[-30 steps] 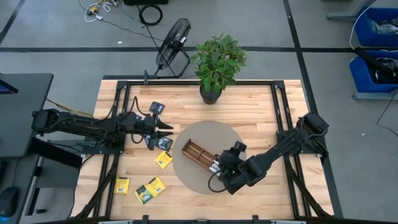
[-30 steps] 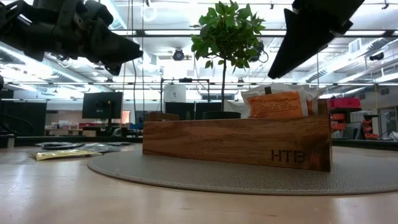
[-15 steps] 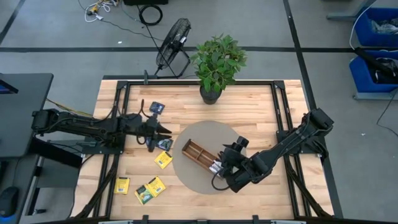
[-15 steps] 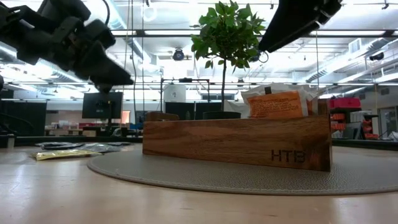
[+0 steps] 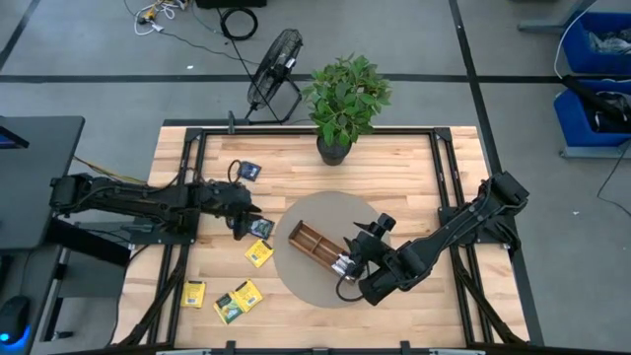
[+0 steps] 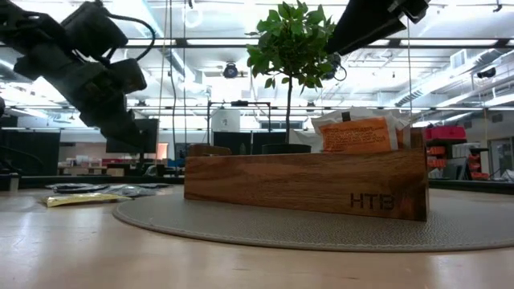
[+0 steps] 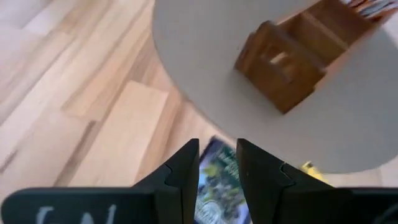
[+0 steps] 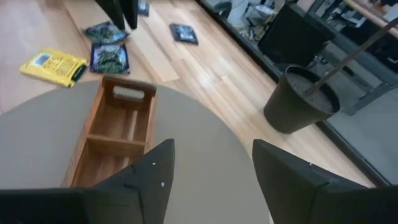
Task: Pick & Place Tea
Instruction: Put the purple tea bag into the middle section of the wooden organizer
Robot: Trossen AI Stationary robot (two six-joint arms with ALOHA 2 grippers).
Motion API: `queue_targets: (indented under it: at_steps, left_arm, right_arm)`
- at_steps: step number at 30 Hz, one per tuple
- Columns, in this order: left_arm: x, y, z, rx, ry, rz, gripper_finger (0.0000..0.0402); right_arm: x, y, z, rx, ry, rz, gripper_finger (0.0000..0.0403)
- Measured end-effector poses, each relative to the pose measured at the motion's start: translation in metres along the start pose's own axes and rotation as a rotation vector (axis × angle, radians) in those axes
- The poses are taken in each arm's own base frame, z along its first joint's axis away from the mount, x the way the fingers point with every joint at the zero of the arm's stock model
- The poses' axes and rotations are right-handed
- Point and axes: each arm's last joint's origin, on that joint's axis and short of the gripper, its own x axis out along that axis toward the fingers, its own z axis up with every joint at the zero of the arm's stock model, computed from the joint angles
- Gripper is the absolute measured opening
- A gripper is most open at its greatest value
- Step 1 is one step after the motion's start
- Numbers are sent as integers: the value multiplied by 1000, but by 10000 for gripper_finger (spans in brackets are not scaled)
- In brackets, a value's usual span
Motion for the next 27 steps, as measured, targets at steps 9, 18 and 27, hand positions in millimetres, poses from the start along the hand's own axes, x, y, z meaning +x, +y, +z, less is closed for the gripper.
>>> queue_targets:
  at_steps: [9,18,27]
  left_arm:
    - [-2,4,14,52,119,-16,115]
    - [32,6,12,105,297,-36,198]
    - [53,9,13,179,458,35,242]
  right_arm:
    - [0,1,2,19,-24,-4,223]
    - [2,1,3,23,-36,-17,223]
    - [2,1,4,33,-38,-14,223]
